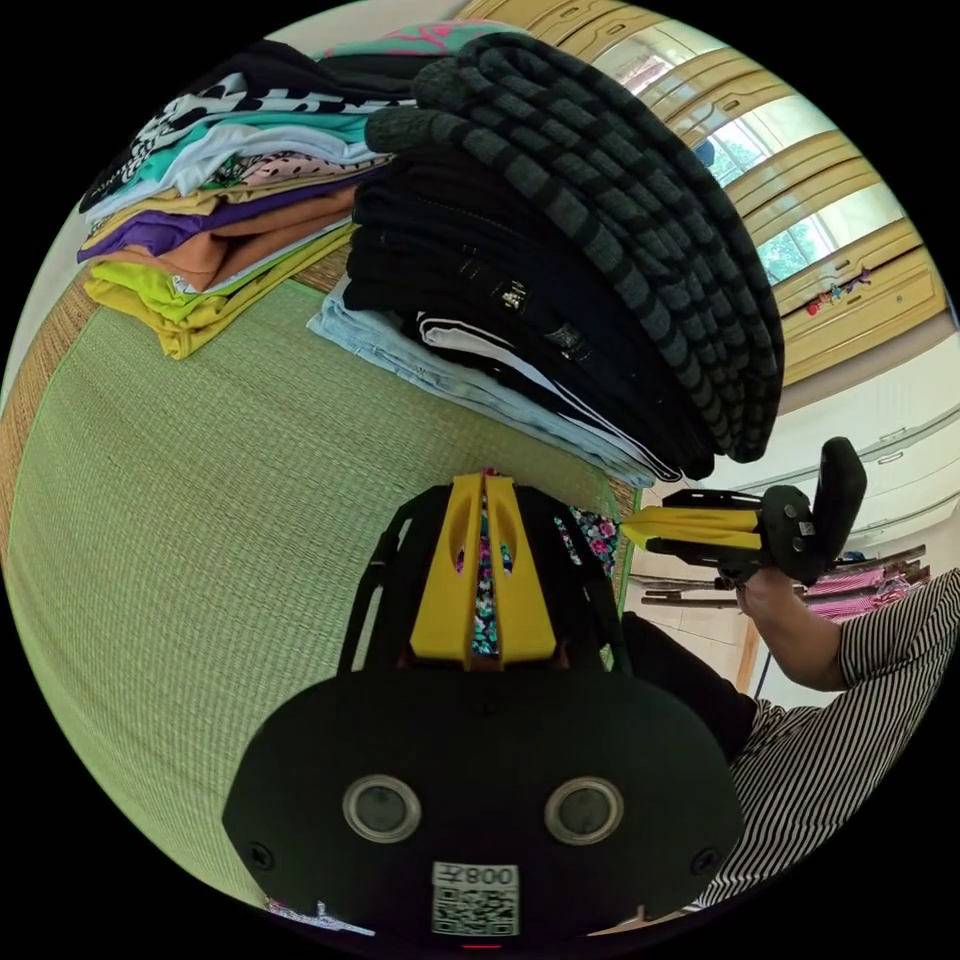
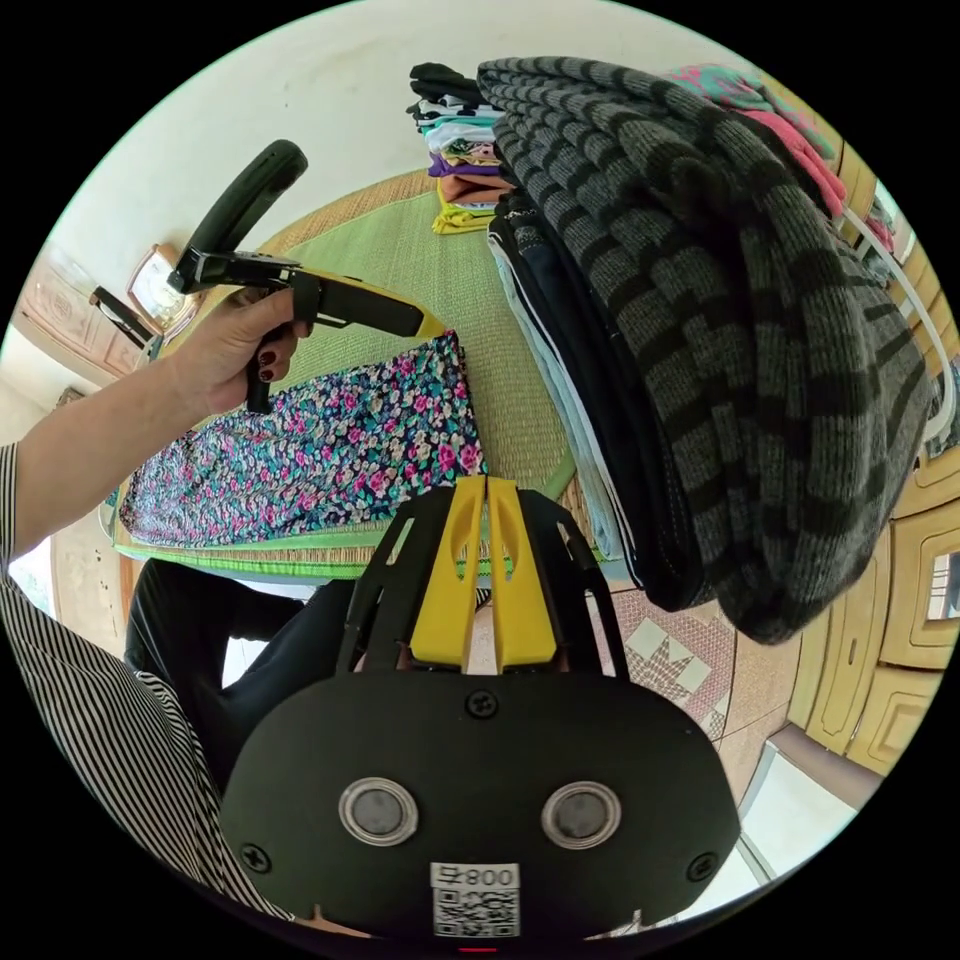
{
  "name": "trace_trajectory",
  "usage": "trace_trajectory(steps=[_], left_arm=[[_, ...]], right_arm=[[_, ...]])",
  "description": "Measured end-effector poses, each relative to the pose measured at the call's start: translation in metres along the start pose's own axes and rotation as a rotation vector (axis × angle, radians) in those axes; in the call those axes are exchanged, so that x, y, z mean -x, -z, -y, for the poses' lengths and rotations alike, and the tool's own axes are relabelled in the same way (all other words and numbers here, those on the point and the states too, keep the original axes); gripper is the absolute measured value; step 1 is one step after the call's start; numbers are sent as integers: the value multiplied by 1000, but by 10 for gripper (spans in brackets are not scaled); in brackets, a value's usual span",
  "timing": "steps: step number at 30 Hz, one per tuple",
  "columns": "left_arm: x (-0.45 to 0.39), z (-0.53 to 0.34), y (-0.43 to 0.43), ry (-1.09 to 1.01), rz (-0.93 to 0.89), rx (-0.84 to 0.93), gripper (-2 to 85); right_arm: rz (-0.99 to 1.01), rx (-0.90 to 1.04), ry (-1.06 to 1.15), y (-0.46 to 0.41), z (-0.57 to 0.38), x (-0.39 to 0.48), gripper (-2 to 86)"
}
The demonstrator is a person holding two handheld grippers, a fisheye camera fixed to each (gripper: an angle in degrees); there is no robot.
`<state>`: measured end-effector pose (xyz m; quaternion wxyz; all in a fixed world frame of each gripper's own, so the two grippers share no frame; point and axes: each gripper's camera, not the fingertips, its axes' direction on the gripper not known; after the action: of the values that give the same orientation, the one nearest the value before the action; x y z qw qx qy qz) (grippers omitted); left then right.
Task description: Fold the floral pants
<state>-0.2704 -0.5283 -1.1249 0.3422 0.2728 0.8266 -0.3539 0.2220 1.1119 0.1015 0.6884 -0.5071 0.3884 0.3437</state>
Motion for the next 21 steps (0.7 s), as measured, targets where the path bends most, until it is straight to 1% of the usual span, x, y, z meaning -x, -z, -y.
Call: trace_trajectory(steps=[2, 4, 8, 11, 13, 15, 16, 17, 19, 21], left_arm=[[3, -8, 1, 13, 10, 35, 4], [4, -22, 12, 31, 18, 32, 7], [4, -47, 42, 46, 8, -28, 10], [4, -77, 66, 65, -15, -60, 8], [7, -101, 73, 101, -38, -24, 4], [11, -118, 75, 130, -53, 23, 3], [13, -130, 82, 161, -73, 19, 3], [14, -138, 88, 180, -88, 4, 3], [14, -171, 120, 212, -143, -85, 4], [12, -202, 144, 230, -156, -124, 6]], right_arm=[[11, 28, -11, -6, 2, -3, 2], [21, 53, -29, -10, 6, -6, 2], [6, -2, -72, 5, 9, -5, 1], [22, -28, -61, 13, 11, 3, 1], [34, -23, -27, 9, 14, 11, 0], [12, 52, 10, -13, 21, 20, 0], [5, 66, 14, -17, 22, 21, 0], [9, 39, 14, -13, 24, 22, 0], [4, 44, 3, -7, 28, 22, 1], [-2, 30, -1, 2, 30, 21, 1]])
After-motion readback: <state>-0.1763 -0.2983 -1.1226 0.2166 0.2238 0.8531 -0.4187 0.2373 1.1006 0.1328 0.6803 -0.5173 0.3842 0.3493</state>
